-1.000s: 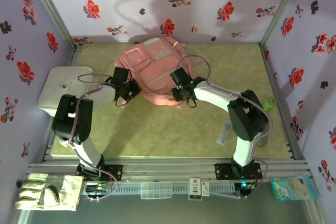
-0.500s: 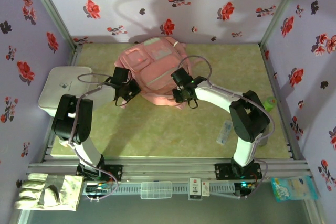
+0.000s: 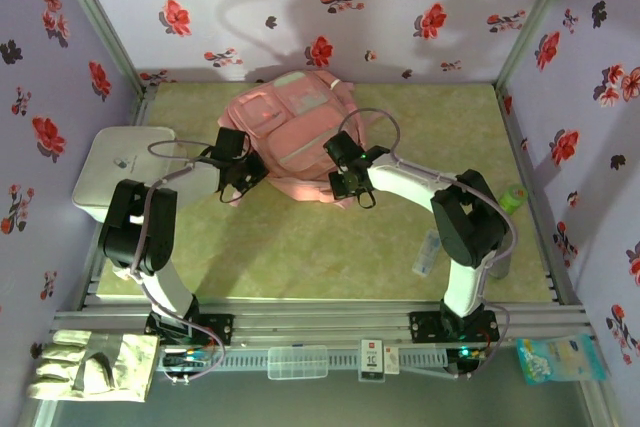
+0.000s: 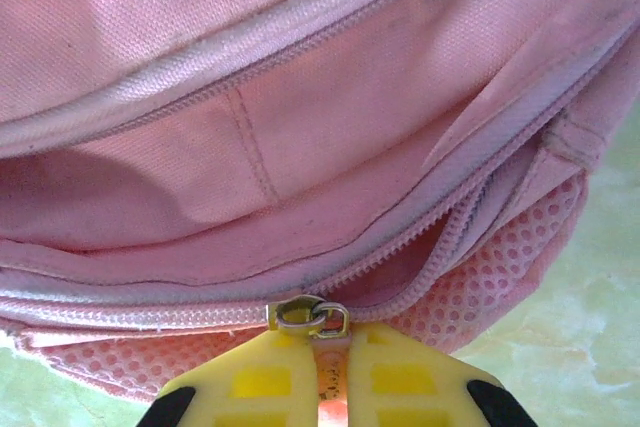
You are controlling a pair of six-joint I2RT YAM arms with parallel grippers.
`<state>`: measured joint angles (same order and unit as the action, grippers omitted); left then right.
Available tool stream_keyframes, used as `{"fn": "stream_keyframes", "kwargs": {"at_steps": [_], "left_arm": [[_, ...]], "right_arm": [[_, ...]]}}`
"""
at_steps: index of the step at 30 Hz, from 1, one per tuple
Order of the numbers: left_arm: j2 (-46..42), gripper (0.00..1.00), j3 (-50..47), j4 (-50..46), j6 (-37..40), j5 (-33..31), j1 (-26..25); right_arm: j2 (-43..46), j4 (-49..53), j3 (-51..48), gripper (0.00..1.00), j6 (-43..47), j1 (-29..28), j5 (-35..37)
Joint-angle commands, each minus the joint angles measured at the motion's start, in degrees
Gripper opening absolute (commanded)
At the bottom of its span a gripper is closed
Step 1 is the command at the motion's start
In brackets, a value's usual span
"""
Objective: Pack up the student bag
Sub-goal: Zip the student bag at the center of the table.
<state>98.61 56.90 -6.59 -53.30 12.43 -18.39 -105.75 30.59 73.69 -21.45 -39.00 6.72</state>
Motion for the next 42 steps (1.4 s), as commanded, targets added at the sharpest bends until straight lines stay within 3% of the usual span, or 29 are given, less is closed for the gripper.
{"fn": "stream_keyframes", "kwargs": {"at_steps": [1,5,12,14,17,19,23,28,32,35,42], "left_arm": [[-1.02,0.0,1.47,-2.37,2.57,-1.95,0.7],[-1.48,0.0,0.69,-3.21,3.36,-2.8,1.06],[-2.36,0.0,-0.87,-4.13,4.23,-3.02,1.86],[-2.7,0.0,-1.14,-4.51,4.56,-3.02,2.26],[-2.76,0.0,-0.96,-4.99,5.01,-3.02,2.7],[-2.63,0.0,-0.51,-5.36,5.24,-3.02,2.88],[-2.46,0.0,0.36,-5.96,5.4,-3.01,2.84],[-2.37,0.0,0.92,-6.58,5.74,-3.04,2.93],[-2.37,0.0,1.19,-7.16,6.02,-3.02,3.05],[-2.45,0.0,1.28,-7.47,6.12,-3.03,3.38],[-3.06,0.0,1.02,-8.92,7.39,-3.92,4.66]], "right_arm": [[1.99,3.61,-0.25,0.02,-1.9,0.42,8.84],[2.79,5.98,-0.26,0.02,-4.34,0.85,17.86],[0.85,8.59,1.67,0.04,-7.32,2.43,20.9],[0.38,6.24,1.76,0.05,-4.81,2.58,16.82],[-0.37,1.67,1.63,0.12,2.0,2.53,2.45],[-0.99,0.99,1.77,0.16,3.82,2.6,-2.21],[-2.26,0.62,2.42,0.24,5.1,2.94,-5.8],[-3.86,0.32,3.41,0.25,4.62,3.5,-7.75],[-4.64,0.96,4.48,0.16,4.3,3.5,-5.81],[-4.57,1.9,5.0,0.08,3.02,3.5,-0.15],[-2.04,4.87,4.78,0.09,-2.32,5.32,11.88]]}}
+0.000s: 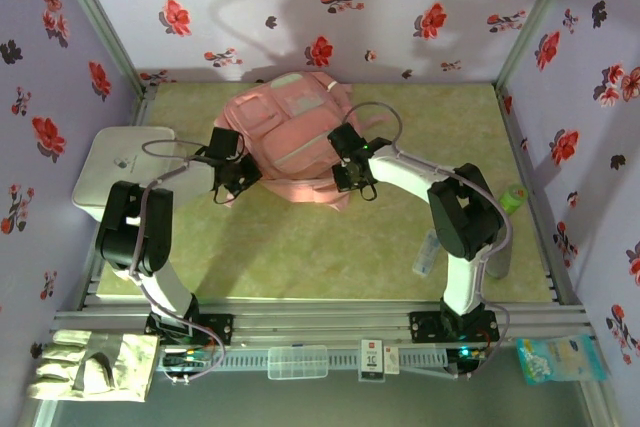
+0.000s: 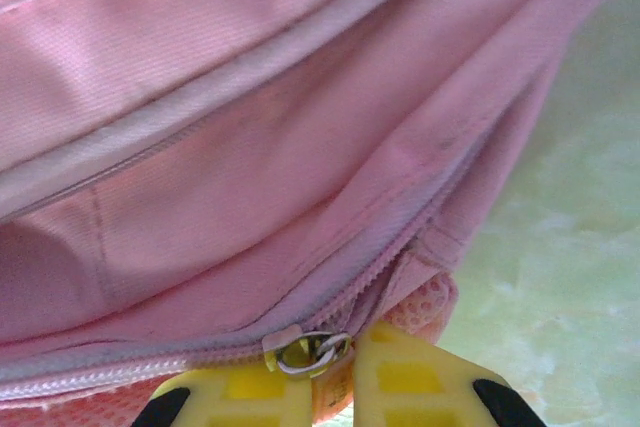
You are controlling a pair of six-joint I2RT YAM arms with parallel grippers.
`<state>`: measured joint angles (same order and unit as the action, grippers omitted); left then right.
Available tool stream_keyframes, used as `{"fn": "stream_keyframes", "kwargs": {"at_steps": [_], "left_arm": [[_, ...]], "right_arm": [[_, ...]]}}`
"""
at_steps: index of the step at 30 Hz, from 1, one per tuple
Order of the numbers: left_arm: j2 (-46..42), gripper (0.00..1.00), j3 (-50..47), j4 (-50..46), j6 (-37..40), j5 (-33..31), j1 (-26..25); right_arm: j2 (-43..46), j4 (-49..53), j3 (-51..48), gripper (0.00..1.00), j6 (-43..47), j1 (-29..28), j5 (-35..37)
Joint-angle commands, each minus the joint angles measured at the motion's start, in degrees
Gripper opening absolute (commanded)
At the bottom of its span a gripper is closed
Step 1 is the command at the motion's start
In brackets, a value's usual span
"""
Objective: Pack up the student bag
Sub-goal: Zip the student bag at the center of the table.
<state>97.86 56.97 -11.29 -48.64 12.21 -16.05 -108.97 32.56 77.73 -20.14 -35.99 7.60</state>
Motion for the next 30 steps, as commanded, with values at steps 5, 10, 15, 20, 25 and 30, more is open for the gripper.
{"fn": "stream_keyframes", "kwargs": {"at_steps": [5,10,15,20,25,30], "left_arm": [[-2.81,0.0,0.69,-5.36,4.62,-4.04,3.23],[-1.9,0.0,1.54,-6.4,6.65,-3.59,3.23],[-1.5,0.0,2.09,-7.39,7.93,-3.43,3.22],[-1.05,0.0,2.64,-7.4,8.28,-2.98,3.23],[-1.35,0.0,2.88,-7.82,9.2,-3.06,3.41],[-1.34,0.0,1.97,-6.74,9.28,-2.72,3.42]], "right_arm": [[1.36,3.16,0.74,0.11,-4.46,5.72,11.93],[1.89,3.01,2.12,0.15,-2.31,5.93,8.85],[5.81,0.54,0.32,0.1,0.19,6.02,2.97],[6.63,0.31,-1.02,0.02,3.08,6.02,0.27],[8.52,1.38,-1.86,0.03,3.1,6.68,0.06],[9.9,-2.7,-3.1,0.02,-2.11,9.83,-19.76]]}}
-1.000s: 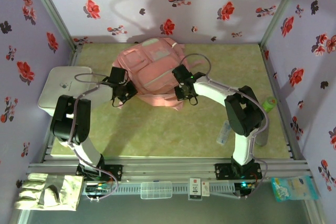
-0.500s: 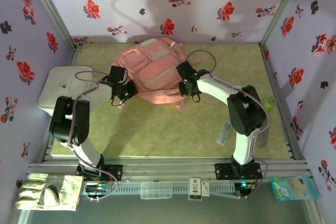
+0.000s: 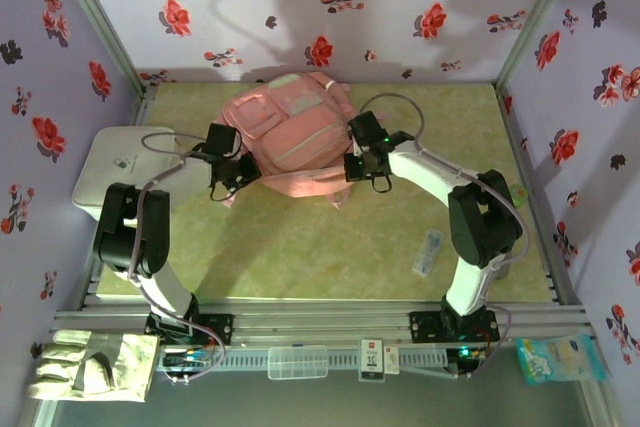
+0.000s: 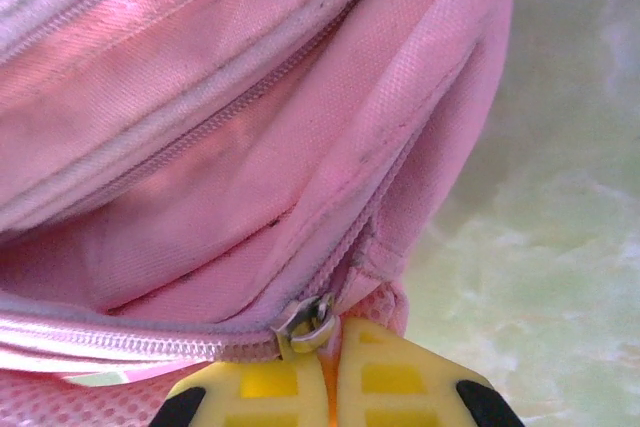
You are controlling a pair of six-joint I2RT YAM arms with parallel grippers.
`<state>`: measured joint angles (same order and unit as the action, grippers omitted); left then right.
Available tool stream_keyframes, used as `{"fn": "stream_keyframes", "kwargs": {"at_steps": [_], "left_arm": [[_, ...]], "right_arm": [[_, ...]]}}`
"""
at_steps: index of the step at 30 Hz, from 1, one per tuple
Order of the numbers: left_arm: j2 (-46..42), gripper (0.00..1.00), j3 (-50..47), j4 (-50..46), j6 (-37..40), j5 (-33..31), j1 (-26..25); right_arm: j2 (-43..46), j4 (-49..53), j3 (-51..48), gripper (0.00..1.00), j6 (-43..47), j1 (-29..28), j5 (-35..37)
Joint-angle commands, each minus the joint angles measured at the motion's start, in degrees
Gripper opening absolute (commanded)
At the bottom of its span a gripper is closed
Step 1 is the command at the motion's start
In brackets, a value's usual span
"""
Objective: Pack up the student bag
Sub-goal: Zip the student bag at the center of the table.
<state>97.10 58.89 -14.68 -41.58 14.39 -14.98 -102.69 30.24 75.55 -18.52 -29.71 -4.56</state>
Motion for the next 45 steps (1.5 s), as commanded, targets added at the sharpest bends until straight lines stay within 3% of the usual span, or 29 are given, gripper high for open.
{"fn": "stream_keyframes", "kwargs": {"at_steps": [1,7,16,20,28,33,36,38,45], "left_arm": [[-0.68,0.0,-0.16,-3.08,2.17,-4.83,2.4],[-0.75,0.0,-0.19,-2.03,2.72,-4.38,2.33],[-0.33,0.0,1.83,-1.12,6.92,-8.53,2.34],[0.89,0.0,4.25,-0.08,11.43,-11.25,2.17],[3.0,0.04,6.48,1.35,16.93,-14.04,1.52],[-0.04,0.28,7.5,-4.26,10.97,-16.85,1.45],[-4.86,0.48,3.57,-6.79,3.83,-16.64,1.39],[-7.7,0.56,0.42,-7.61,-0.08,-15.7,1.05],[-11.97,0.68,-10.63,5.91,-15.22,-0.55,-3.6]], "right_arm": [[3.56,-1.05,-0.93,0.02,-4.58,3.47,-10.74],[2.93,-4.99,-3.62,0.0,-10.81,3.0,-22.29],[7.66,-4.91,-7.17,0.0,-16.67,2.44,-22.3],[8.75,-7.93,-9.84,0.0,-21.41,0.97,-25.53],[10.11,-12.97,-13.31,0.0,-29.21,-0.63,-25.37],[6.38,-20.54,-14.12,0.0,-35.23,-3.66,-23.55],[3.23,-23.89,-13.06,0.0,-37.47,-5.64,-22.48],[1.38,-24.98,-12.24,0.0,-38.2,-6.18,-22.34],[-2.31,-25.44,-9.09,0.0,-38.84,-6.58,-23.98]]}}
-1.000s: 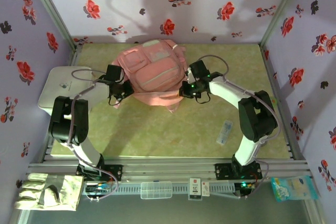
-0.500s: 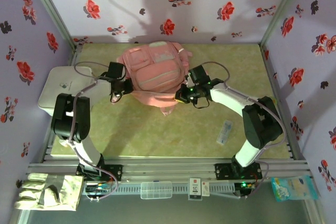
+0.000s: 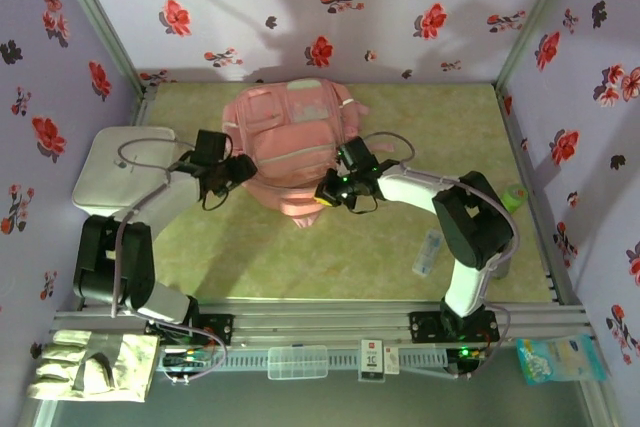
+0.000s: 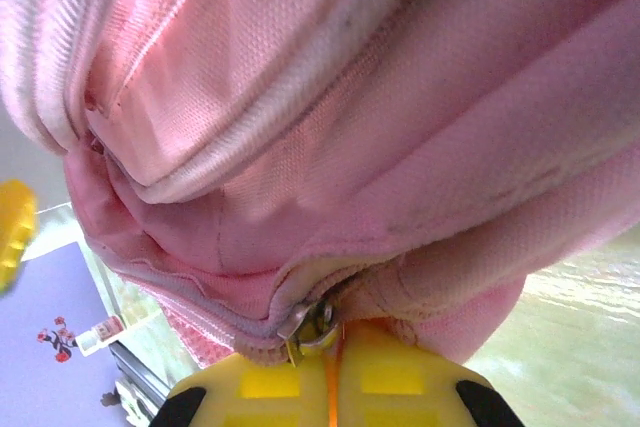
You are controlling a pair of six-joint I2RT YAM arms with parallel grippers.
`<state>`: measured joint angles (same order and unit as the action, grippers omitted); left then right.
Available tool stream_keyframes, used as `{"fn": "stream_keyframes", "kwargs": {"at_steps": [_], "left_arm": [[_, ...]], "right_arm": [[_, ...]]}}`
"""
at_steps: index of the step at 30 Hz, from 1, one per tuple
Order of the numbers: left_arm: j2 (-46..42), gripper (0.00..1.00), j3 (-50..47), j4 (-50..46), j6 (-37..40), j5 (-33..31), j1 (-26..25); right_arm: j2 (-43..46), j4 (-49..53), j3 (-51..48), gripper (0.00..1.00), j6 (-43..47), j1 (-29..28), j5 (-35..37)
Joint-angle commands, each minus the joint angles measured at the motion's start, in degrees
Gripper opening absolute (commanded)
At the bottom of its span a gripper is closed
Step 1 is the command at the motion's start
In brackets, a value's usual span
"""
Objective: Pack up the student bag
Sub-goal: Zip the student bag at the center of the table.
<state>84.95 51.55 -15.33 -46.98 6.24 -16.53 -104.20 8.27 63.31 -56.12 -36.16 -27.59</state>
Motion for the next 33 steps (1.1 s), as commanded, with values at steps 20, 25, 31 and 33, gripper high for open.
{"fn": "stream_keyframes", "kwargs": {"at_steps": [20,25,31,33], "left_arm": [[13.48,0.25,-1.01,10.51,-11.27,-2.36,-5.61],[13.25,0.09,-0.66,9.01,-9.78,-3.54,-5.55],[12.37,0.0,0.05,6.78,-7.85,-5.76,-5.61],[12.19,0.0,0.37,6.55,-7.34,-5.91,-5.67]], "right_arm": [[4.71,13.56,4.2,0.02,5.15,1.86,-0.25],[4.71,19.19,4.87,0.01,9.37,2.5,4.61],[6.67,26.64,6.37,0.09,15.96,3.68,11.05],[7.42,27.86,6.39,0.09,17.66,4.33,12.5]]}}
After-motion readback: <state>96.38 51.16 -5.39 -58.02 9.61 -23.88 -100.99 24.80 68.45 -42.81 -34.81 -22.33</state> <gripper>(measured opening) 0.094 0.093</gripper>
